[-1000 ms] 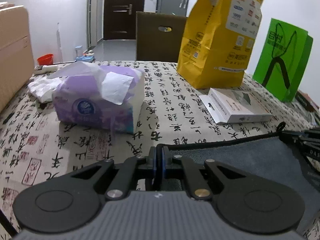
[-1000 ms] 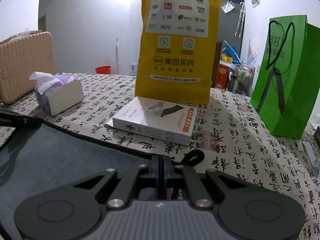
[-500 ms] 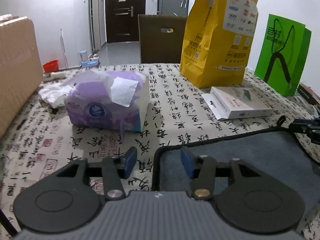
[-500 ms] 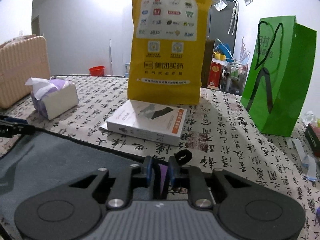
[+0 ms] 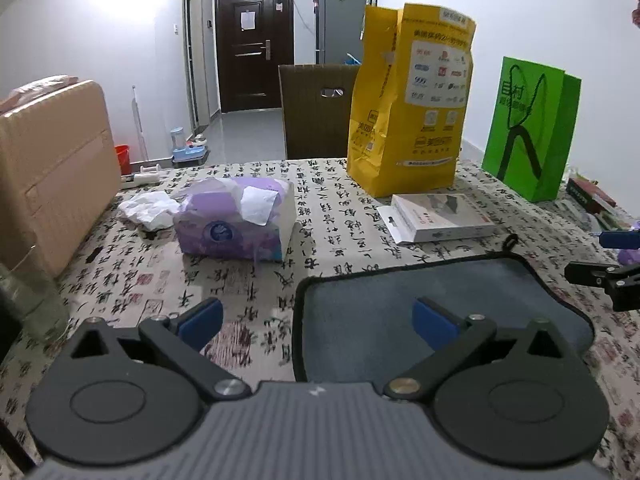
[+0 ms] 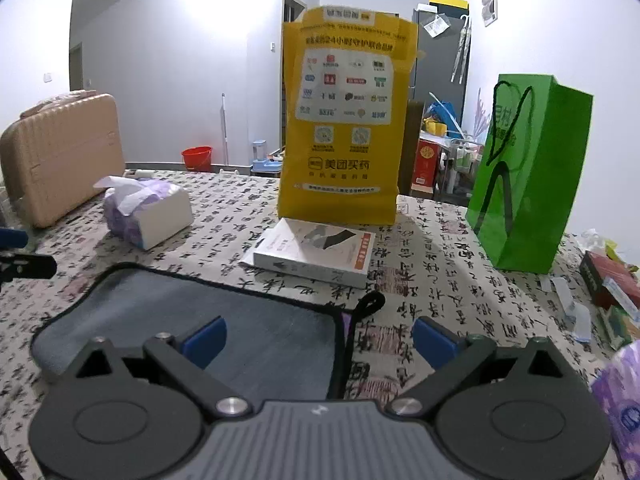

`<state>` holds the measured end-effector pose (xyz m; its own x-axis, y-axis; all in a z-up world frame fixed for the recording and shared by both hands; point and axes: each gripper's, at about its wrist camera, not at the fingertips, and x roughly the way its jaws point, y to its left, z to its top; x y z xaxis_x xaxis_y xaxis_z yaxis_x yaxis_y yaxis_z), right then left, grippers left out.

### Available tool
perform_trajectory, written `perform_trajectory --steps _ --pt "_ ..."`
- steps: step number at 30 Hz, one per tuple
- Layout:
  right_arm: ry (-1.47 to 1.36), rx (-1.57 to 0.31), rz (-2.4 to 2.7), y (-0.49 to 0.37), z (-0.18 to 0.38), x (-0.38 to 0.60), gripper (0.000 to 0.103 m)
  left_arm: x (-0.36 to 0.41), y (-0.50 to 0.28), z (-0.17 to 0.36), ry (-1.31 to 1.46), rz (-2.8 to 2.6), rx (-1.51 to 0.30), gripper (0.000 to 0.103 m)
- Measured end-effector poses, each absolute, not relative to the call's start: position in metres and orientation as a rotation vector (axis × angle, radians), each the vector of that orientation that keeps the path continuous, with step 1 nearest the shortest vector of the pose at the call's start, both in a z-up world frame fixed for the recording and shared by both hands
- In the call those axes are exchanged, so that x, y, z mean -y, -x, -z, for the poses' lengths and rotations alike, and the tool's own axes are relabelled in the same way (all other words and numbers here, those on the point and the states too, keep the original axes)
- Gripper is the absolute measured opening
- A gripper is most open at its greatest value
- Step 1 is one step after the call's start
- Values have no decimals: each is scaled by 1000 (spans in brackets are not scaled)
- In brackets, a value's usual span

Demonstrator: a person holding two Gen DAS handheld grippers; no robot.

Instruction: Fold towel

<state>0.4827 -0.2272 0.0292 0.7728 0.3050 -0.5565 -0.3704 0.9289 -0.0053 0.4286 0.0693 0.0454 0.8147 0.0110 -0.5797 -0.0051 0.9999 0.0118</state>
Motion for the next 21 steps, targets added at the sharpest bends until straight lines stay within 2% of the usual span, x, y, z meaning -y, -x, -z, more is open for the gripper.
perform_trajectory --steps 21 --pt "87 -518 -394 -361 -64 237 103 -49 -306 -69 -1 2 -557 103"
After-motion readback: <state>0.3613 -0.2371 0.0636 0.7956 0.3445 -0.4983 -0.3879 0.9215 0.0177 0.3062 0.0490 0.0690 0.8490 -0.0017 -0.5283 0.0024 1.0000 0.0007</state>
